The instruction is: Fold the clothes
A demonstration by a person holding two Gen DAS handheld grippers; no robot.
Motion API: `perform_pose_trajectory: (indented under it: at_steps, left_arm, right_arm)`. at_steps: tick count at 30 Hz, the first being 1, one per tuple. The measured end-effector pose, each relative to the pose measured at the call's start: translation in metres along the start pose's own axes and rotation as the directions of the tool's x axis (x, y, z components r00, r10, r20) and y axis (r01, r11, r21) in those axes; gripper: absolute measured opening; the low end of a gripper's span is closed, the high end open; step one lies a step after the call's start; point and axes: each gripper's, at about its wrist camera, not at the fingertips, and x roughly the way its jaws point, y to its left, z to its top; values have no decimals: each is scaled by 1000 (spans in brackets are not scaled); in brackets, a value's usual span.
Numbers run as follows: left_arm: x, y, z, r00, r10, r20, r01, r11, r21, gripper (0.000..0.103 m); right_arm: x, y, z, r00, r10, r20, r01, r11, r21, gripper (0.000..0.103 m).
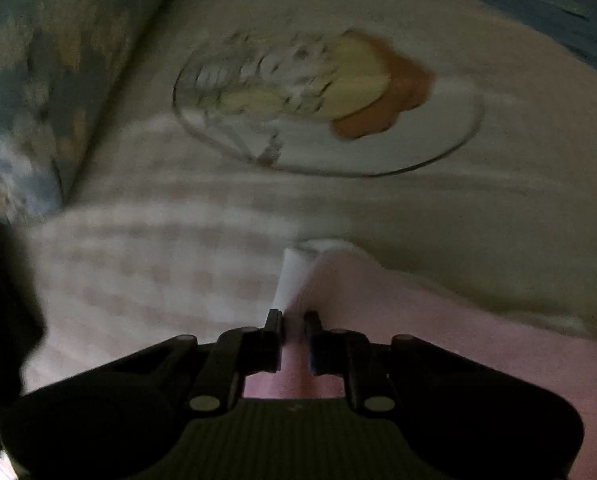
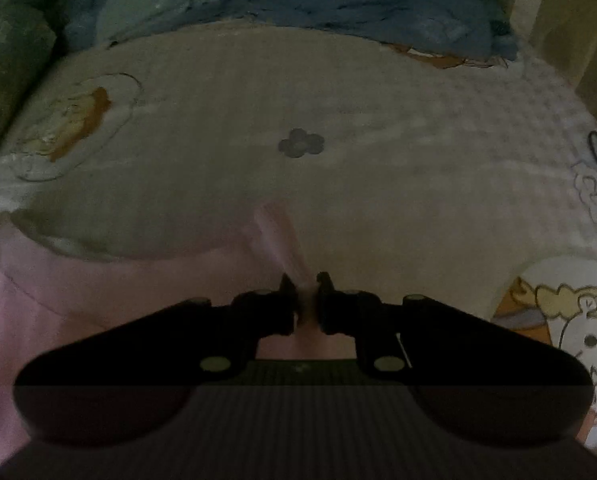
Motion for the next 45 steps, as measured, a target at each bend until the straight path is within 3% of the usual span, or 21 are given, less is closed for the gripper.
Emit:
perform_pose_trajectory:
  at_steps: [1,3,5,7,8,10,12,14,16,20,22,24,26,27,28,29,31,34,39,42,45]
  left_arm:
    - [10,-3,0,1000,17,-13,-16,1000,11,18]
    - [13,-26,-6,995,100,29,-103,986,130,19]
    - [8,-43,-15,985,161,68,-173,953,249,21]
    - [-2,-44,-19,983,160,86,-179,939,294,24]
    - [-10,-38,-18,988,133,80,-150,952,268,26]
    - [-30,-17,-18,993,76,87,-90,981,171,32]
    - [-56,0,-23,987,85,137,-97,992,81,35]
    - [-78,10,-31,978,111,175,-117,993,24,37]
    - [-98,15,-41,980,65,189,-63,998,-16,39]
    - [-119,-3,-71,981,-132,143,139,990,-35,39]
    - [-120,-22,-92,962,-261,83,266,963,-46,39]
    - [-113,-44,-112,928,-371,21,372,927,-40,41]
    - [-92,-69,-128,934,-352,-52,354,935,25,41]
    - [-79,-82,-136,942,-324,-89,329,942,62,42]
    - [-64,-89,-141,948,-296,-115,306,949,79,42]
    - [-54,-94,-144,951,-287,-117,298,951,86,46]
    - [-48,-96,-138,946,-295,-131,309,946,95,52]
    - [-53,-86,-126,933,-329,-145,342,937,73,49]
    - [-91,-29,-127,922,-386,-14,384,920,-77,47]
    - [-116,12,-141,923,-382,55,385,906,-176,47]
    - [-128,54,-160,929,-359,85,369,897,-243,47]
  right_arm:
    - [18,-2,1,999,-8,-35,9,1000,16,14]
    - [52,-5,0,994,-19,-109,25,999,47,19]
    - [62,0,-1,993,-58,-104,63,997,51,25]
    - [52,5,2,992,-77,-96,78,997,4,34]
    - [44,4,3,993,-80,-86,79,997,-19,40]
    - [20,-6,2,996,-72,-49,70,997,-45,63]
    - [-7,-24,-2,999,-37,-25,36,999,-33,72]
    - [-29,-42,-13,999,2,-48,-1,1000,3,74]
    - [-47,-60,-29,994,48,-94,-43,998,52,74]
    - [-51,-81,-78,949,168,-265,-124,977,176,74]
    - [-43,-79,-97,927,186,-326,-124,971,202,74]
    - [-31,-74,-114,905,220,-363,-142,963,229,74]
    - [-13,-66,-129,868,280,-411,-175,945,276,75]
    - [-6,-60,-134,860,291,-420,-178,941,288,82]
    - [-4,-53,-135,871,266,-413,-162,949,270,83]
    - [-4,-48,-134,873,261,-413,-161,952,262,80]
    - [-7,-47,-130,854,335,-399,-223,927,301,16]
    - [-19,-49,-120,826,440,-352,-305,874,377,16]
    - [-74,-35,-81,787,590,-183,-470,764,443,15]
    - [-121,6,-48,763,634,-126,-576,756,310,14]
    - [-149,70,-23,707,697,-116,-677,715,174,14]
